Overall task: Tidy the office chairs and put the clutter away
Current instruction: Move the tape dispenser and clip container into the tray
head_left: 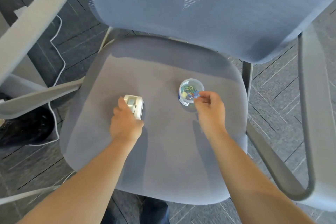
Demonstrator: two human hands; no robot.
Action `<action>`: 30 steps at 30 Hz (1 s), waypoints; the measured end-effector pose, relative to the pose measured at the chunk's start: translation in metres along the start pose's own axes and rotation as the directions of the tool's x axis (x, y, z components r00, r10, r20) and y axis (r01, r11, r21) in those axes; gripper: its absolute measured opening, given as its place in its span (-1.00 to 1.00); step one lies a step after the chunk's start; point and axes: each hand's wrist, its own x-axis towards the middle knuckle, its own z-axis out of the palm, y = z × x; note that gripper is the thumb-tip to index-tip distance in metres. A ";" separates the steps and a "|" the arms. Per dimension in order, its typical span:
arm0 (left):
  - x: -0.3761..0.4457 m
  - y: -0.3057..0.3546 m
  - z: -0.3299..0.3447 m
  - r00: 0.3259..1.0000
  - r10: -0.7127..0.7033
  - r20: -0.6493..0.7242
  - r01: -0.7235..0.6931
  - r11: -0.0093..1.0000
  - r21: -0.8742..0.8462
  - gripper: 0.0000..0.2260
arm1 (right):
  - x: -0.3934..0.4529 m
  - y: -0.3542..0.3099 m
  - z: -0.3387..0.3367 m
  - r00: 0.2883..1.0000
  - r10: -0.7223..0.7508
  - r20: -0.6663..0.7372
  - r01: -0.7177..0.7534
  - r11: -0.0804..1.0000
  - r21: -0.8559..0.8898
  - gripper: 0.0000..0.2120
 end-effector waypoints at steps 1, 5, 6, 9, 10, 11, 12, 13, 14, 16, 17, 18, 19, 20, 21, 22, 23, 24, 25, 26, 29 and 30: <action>0.000 0.002 -0.001 1.000 -0.005 -0.006 0.005 1.000 -0.027 -0.36 | 0.003 0.000 -0.002 1.000 -0.014 -0.018 0.014 1.000 -0.025 -0.71; 0.005 0.025 -0.007 0.999 0.048 -0.010 -0.049 0.977 -0.207 -0.40 | 0.022 0.001 0.000 0.998 -0.064 0.003 0.063 0.980 -0.187 -0.43; 0.007 0.033 -0.009 0.998 0.064 -0.001 -0.063 0.970 -0.233 -0.42 | 0.027 0.000 0.002 0.998 -0.053 0.028 0.058 0.974 -0.221 -0.34; 0.014 0.051 -0.014 0.996 0.085 0.030 -0.072 0.951 -0.299 -0.44 | 0.040 0.000 0.011 0.993 -0.026 0.112 0.058 0.953 -0.297 -0.14; 0.017 0.054 -0.015 0.995 0.091 0.033 -0.075 0.940 -0.333 -0.44 | 0.044 0.001 0.015 0.990 -0.021 0.143 0.068 0.940 -0.334 -0.09; 0.020 0.056 -0.016 0.995 0.094 0.036 -0.075 0.929 -0.362 -0.44 | 0.047 0.002 0.019 0.985 -0.017 0.169 0.081 0.921 -0.380 -0.06; 0.023 0.057 -0.017 0.995 0.095 0.040 -0.072 0.918 -0.389 -0.44 | 0.050 0.003 0.022 0.982 -0.013 0.187 0.093 0.899 -0.428 -0.04; 0.025 0.056 -0.018 0.995 0.091 0.045 -0.064 0.909 -0.411 -0.44 | 0.052 0.004 0.025 0.981 -0.014 0.193 0.105 0.878 -0.468 -0.05; 0.027 0.054 -0.019 0.995 0.083 0.049 -0.054 0.903 -0.427 -0.43 | 0.053 0.005 0.028 0.982 -0.022 0.187 0.113 0.861 -0.496 -0.07; 0.027 0.048 -0.022 0.997 0.063 0.050 -0.034 0.896 -0.442 -0.43 | 0.051 0.005 0.033 0.986 -0.041 0.159 0.118 0.850 -0.513 -0.15; 0.027 0.045 -0.025 0.997 0.056 0.050 -0.027 0.892 -0.451 -0.43 | 0.049 0.003 0.036 0.987 -0.046 0.151 0.117 0.857 -0.502 -0.18; 0.026 0.042 -0.028 0.997 0.054 0.047 -0.027 0.886 -0.463 -0.43 | 0.045 -0.001 0.038 0.987 -0.048 0.152 0.116 0.868 -0.482 -0.20; 0.024 0.041 -0.033 0.998 0.056 0.040 -0.030 0.878 -0.478 -0.43 | 0.041 -0.005 0.040 0.986 -0.051 0.160 0.119 0.881 -0.458 -0.21; 0.021 0.039 -0.039 0.998 0.058 0.029 -0.036 0.869 -0.494 -0.43 | 0.036 -0.012 0.042 0.984 -0.058 0.171 0.128 0.893 -0.432 -0.21; 0.016 0.038 -0.048 0.998 0.059 0.014 -0.044 0.860 -0.508 -0.43 | 0.029 -0.021 0.044 0.980 -0.072 0.184 0.142 0.904 -0.404 -0.20; 0.011 0.037 -0.058 0.998 0.062 -0.003 -0.054 0.853 -0.519 -0.44 | 0.022 -0.032 0.045 0.976 -0.091 0.197 0.161 0.913 -0.375 -0.20; 0.006 0.036 -0.070 0.998 0.068 -0.020 -0.068 0.847 -0.528 -0.44 | 0.014 -0.045 0.046 0.971 -0.113 0.210 0.183 0.918 -0.351 -0.20; -0.001 0.035 -0.084 0.996 0.079 -0.038 -0.088 0.839 -0.538 -0.43 | 0.005 -0.059 0.047 0.965 -0.135 0.224 0.205 0.922 -0.330 -0.20; -0.008 0.033 -0.099 0.994 0.094 -0.055 -0.109 0.833 -0.543 -0.43 | -0.005 -0.074 0.049 0.959 -0.157 0.237 0.228 0.923 -0.311 -0.20; -0.015 0.030 -0.116 0.991 0.108 -0.074 -0.131 0.831 -0.541 -0.42 | -0.015 -0.090 0.050 0.951 -0.181 0.251 0.253 0.921 -0.296 -0.20; -0.039 0.019 -0.171 0.984 0.120 -0.134 -0.173 0.828 -0.534 -0.42 | -0.053 -0.141 0.055 0.922 -0.256 0.292 0.336 0.902 -0.270 -0.21; -0.047 0.014 -0.189 0.980 0.122 -0.155 -0.187 0.822 -0.539 -0.42 | -0.067 -0.157 0.057 0.911 -0.282 0.302 0.363 0.894 -0.262 -0.21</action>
